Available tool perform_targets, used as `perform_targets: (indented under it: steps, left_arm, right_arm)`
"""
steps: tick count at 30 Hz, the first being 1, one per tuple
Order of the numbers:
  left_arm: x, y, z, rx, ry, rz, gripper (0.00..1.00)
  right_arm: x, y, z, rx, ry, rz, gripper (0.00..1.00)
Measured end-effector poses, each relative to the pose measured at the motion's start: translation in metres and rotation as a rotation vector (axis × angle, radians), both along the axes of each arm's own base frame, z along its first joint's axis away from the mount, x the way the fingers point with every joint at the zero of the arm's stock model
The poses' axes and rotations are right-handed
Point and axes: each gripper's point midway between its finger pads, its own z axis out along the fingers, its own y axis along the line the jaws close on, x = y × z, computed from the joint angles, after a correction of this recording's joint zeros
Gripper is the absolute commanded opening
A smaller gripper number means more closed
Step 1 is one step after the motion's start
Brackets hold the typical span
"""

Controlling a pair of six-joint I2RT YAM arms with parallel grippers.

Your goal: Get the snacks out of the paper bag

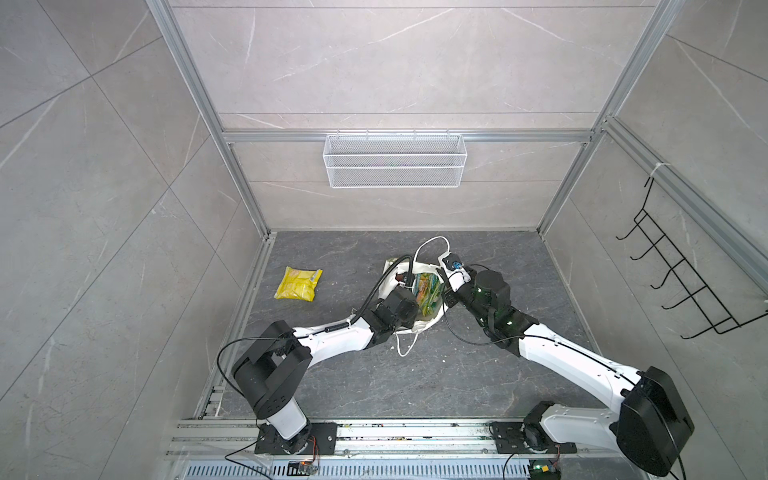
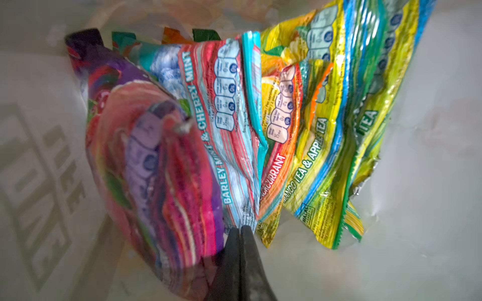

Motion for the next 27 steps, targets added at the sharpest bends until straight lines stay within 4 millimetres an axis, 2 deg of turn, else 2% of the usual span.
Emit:
perform_targets:
  steps: [4, 7, 9, 10, 12, 14, 16, 18, 22, 23, 24, 27]
  left_arm:
    - [0.006, -0.013, 0.013, -0.037, -0.025, -0.025, 0.0]
    - [0.009, -0.017, 0.02, -0.052, -0.049, -0.033, 0.0]
    - [0.009, -0.017, 0.021, -0.048, -0.056, -0.039, 0.04]
    - [0.009, -0.017, 0.022, -0.047, -0.058, -0.041, 0.07]
    - [0.006, -0.015, 0.027, -0.049, -0.068, -0.053, 0.19]
    - [0.001, -0.012, 0.036, -0.059, -0.082, -0.068, 0.21]
    - [-0.005, -0.006, 0.052, -0.079, -0.109, -0.079, 0.23]
    - [-0.01, -0.001, 0.068, -0.099, -0.14, -0.089, 0.34]
    - [-0.018, 0.008, 0.098, -0.128, -0.208, -0.106, 0.44]
    - [-0.02, 0.01, 0.101, -0.132, -0.217, -0.112, 0.52]
    - [-0.021, 0.01, 0.103, -0.133, -0.221, -0.124, 0.56]
    - [-0.023, 0.008, 0.1, -0.125, -0.214, -0.154, 0.56]
  right_arm:
    - [-0.001, -0.005, 0.002, -0.016, -0.002, -0.005, 0.0]
    - [-0.004, -0.001, 0.001, -0.04, 0.005, 0.021, 0.0]
    - [-0.007, 0.006, 0.001, -0.056, 0.002, 0.046, 0.0]
    - [-0.009, 0.011, 0.0, -0.062, 0.001, 0.061, 0.0]
    - [-0.014, 0.019, -0.003, -0.07, 0.006, 0.088, 0.0]
    - [-0.015, 0.023, -0.006, -0.074, 0.012, 0.102, 0.0]
    - [-0.016, 0.024, -0.006, -0.077, 0.011, 0.11, 0.0]
    - [-0.017, 0.025, -0.006, -0.08, 0.005, 0.114, 0.0]
    - [-0.018, 0.028, -0.006, -0.083, 0.004, 0.126, 0.0]
    - [-0.019, 0.029, -0.006, -0.086, 0.004, 0.129, 0.0]
    - [-0.019, 0.03, -0.007, -0.087, 0.005, 0.133, 0.0]
    - [-0.02, 0.034, -0.01, -0.089, 0.009, 0.143, 0.0]
